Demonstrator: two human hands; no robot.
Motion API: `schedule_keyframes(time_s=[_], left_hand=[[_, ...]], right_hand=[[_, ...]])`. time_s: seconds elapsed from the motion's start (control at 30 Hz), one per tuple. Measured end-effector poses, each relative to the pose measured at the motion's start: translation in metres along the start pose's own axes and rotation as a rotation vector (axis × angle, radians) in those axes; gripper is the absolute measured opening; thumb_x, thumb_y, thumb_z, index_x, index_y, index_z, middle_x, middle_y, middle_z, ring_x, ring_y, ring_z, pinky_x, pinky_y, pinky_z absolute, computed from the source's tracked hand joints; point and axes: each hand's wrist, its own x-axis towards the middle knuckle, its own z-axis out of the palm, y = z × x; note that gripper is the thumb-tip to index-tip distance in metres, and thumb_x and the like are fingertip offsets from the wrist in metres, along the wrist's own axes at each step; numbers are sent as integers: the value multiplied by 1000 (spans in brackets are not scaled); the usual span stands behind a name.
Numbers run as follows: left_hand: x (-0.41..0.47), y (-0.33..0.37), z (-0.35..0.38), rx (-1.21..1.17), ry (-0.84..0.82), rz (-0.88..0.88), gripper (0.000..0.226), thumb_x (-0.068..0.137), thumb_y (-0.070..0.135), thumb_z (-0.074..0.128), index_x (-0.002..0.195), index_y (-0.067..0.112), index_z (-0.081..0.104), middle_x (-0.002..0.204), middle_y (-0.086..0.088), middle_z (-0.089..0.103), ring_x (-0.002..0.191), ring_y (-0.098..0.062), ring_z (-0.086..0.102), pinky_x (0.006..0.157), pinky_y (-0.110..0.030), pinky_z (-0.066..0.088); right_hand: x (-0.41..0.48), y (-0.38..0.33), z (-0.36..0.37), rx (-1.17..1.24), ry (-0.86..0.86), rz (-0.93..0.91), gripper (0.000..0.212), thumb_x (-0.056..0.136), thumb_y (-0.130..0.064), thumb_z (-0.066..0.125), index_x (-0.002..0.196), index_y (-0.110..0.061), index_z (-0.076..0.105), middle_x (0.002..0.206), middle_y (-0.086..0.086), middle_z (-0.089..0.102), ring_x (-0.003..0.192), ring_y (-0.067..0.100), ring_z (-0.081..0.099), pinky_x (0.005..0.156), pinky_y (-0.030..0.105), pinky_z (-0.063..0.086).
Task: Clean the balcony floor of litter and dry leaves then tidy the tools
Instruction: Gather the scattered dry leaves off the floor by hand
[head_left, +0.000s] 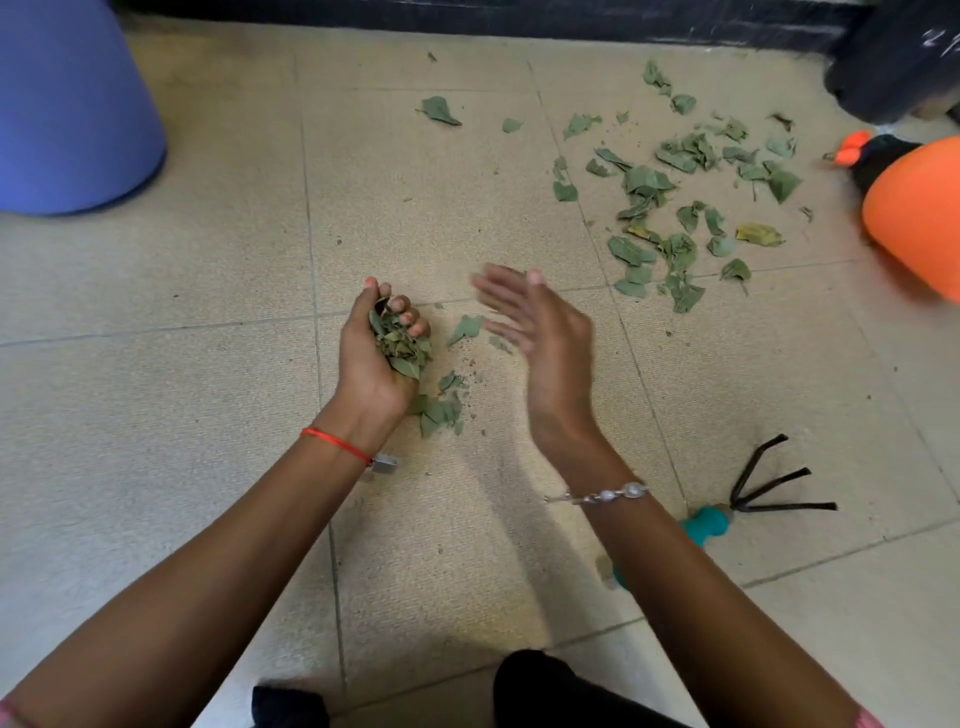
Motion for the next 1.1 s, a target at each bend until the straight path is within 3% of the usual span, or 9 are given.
schedule_keyframes(time_s=[0.07, 0.1, 0.17, 0.27, 0.5, 0.67, 0.83, 0.97, 1.1], left_hand=[[-4, 5, 5, -14, 11, -1, 30, 99, 21, 42, 70, 14, 46, 49, 2, 47, 40, -7, 42, 40, -16, 37], [-7, 7, 8, -16, 1, -5, 30, 99, 21, 41, 70, 14, 46, 50, 3, 47, 40, -7, 41, 40, -16, 36], [-8, 12, 4, -17, -17, -15, 31, 99, 21, 41, 70, 14, 46, 51, 3, 46, 41, -7, 41, 40, -16, 36], [-10, 18, 2, -4, -21, -17, 30, 99, 21, 41, 70, 14, 46, 52, 2, 46, 42, -7, 41, 41, -16, 36], [-14, 30, -2, 1, -55, -12, 29, 98, 23, 43, 71, 14, 47, 54, 3, 46, 45, -7, 41, 44, -16, 38], [-19, 31, -5, 0, -60, -6, 30, 98, 23, 41, 70, 14, 46, 54, 3, 46, 44, -7, 42, 43, -15, 38], [-25, 34, -9, 20, -71, -25, 29, 98, 24, 41, 71, 14, 47, 55, 3, 46, 45, -6, 42, 44, -15, 37], [-31, 32, -12, 25, -60, -30, 28, 97, 24, 42, 71, 14, 47, 55, 3, 46, 45, -6, 43, 44, -15, 38], [-38, 31, -14, 26, -59, -59, 28, 97, 24, 42, 71, 14, 47, 57, 3, 47, 48, -7, 44, 45, -17, 40]], right_hand=[[3, 17, -29, -241, 116, -28, 38, 99, -32, 39, 121, -9, 61, 103, 2, 70, 93, 26, 63, 83, 27, 53], [4, 28, -41, -395, 124, -21, 40, 100, -32, 38, 129, -10, 55, 114, 7, 66, 101, 24, 61, 91, 24, 49], [3, 51, -51, -775, 50, 29, 55, 99, -44, 30, 145, -13, 30, 149, 9, 35, 138, 16, 31, 117, 33, 22], [0, 71, -32, -1164, -76, -83, 82, 90, -65, 13, 150, -11, 2, 158, 6, 1, 145, 16, -3, 116, 31, -8], [31, 65, 13, -1200, -424, -342, 77, 89, -61, 10, 149, -14, 16, 158, 4, 11, 145, 12, 2, 116, 24, -5], [5, 62, 4, -1088, -673, -451, 66, 95, -55, 29, 148, -15, 23, 156, -1, 18, 141, 2, 7, 114, 18, -2], [-28, 73, -10, -1161, -647, -531, 60, 95, -52, 37, 148, -25, 22, 156, -2, 18, 145, 9, 9, 118, 26, 3], [-38, 81, -4, -1081, -590, -542, 42, 100, -18, 40, 142, -17, 38, 150, 6, 33, 143, 19, 17, 117, 28, 7], [-49, 85, -20, -952, -583, -494, 62, 83, 23, 43, 139, -3, 39, 147, 11, 36, 139, 8, 14, 114, 12, 4]])
